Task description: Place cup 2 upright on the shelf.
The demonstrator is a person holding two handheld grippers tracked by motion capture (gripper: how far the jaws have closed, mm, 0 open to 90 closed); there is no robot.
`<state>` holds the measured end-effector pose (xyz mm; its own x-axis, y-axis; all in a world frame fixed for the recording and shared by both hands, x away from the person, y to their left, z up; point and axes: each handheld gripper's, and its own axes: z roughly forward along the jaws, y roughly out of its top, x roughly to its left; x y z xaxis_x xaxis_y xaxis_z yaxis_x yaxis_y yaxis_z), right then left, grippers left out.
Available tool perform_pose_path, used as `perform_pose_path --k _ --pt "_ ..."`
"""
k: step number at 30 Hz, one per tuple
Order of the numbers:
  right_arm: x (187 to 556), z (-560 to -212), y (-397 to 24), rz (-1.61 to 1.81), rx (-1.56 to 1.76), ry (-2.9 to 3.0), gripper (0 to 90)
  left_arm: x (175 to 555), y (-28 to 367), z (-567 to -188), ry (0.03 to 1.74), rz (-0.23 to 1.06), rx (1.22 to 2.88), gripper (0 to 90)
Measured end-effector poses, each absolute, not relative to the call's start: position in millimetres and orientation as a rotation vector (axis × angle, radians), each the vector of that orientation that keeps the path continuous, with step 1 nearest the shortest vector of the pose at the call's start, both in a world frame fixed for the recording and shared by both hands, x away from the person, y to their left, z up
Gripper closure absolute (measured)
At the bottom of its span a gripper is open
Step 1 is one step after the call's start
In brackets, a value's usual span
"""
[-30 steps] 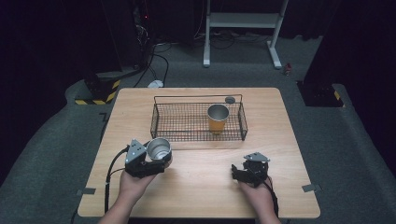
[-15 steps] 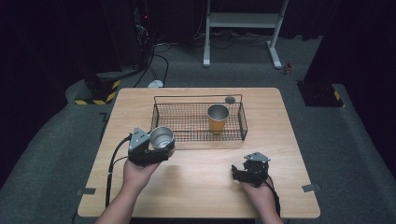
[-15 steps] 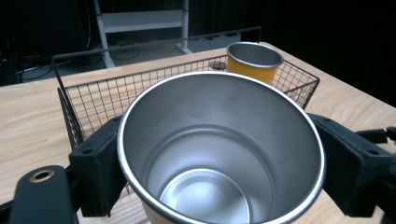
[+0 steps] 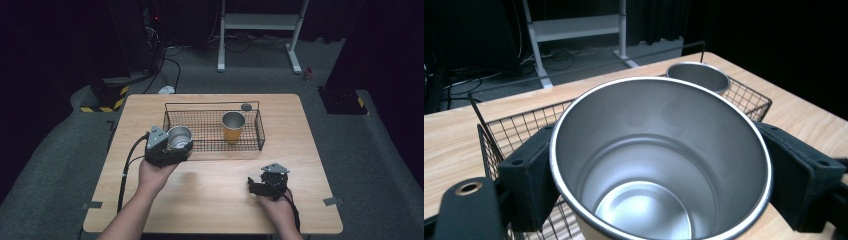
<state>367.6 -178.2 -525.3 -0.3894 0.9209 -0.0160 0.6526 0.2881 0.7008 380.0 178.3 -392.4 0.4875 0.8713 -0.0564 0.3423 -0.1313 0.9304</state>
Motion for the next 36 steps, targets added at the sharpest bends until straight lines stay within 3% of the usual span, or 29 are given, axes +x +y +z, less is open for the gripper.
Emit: perform_pose_path --k 15,36 --pt "367 -525 -178 0.864 1.413 2.142 11.4 418 175 -381 1.075 0.658 1.693 14.6" --pt "367 -525 -178 0.864 1.41 2.143 11.4 472 171 -399 1.17 0.666 1.674 14.6"
